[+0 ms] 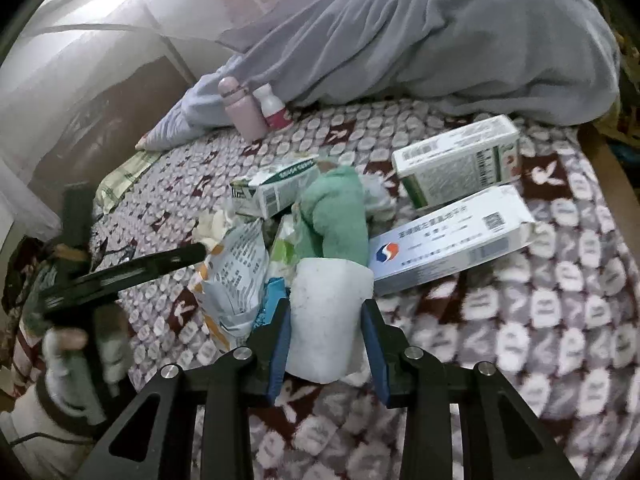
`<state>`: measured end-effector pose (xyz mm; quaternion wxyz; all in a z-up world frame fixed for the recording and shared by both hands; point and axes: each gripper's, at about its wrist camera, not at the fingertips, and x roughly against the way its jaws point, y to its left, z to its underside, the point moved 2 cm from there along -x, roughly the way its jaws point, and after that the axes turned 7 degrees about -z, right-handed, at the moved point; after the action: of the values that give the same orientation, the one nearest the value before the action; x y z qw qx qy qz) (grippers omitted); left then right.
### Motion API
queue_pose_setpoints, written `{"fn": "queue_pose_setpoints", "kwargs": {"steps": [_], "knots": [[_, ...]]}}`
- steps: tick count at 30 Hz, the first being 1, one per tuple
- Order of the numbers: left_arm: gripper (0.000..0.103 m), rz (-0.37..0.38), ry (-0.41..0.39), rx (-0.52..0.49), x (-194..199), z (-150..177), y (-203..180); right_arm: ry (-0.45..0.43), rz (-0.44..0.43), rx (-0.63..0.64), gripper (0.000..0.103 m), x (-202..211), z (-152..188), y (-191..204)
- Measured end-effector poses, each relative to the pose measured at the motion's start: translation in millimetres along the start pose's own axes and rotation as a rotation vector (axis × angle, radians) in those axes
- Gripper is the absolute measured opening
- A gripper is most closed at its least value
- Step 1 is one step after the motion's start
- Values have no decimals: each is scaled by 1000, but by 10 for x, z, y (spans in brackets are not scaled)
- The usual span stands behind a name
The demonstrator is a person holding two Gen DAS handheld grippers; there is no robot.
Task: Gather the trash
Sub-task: 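Grasp the white rabbit plush with the left gripper while the right gripper grasps white tissue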
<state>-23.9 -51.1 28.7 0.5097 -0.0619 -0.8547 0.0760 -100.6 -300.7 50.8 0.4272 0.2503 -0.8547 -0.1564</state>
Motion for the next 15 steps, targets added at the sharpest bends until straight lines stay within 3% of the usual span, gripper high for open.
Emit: {"fn": "queue_pose_setpoints", "kwargs": {"steps": [3,4,5,15], "knots": [[64,26,26,-11,-152,-51,-65,-2,4,-3,34,31,-17,1],[47,24,32,-19,-183,-52,-82,-1,4,-5,34,27,-18,3],[40,-4,42,-29,-210,-50,-86,0,5,-5,34,19,-17,4],[37,29,-32,-3,377,46,110,-8,-15,15,34,54,-17,66]]}}
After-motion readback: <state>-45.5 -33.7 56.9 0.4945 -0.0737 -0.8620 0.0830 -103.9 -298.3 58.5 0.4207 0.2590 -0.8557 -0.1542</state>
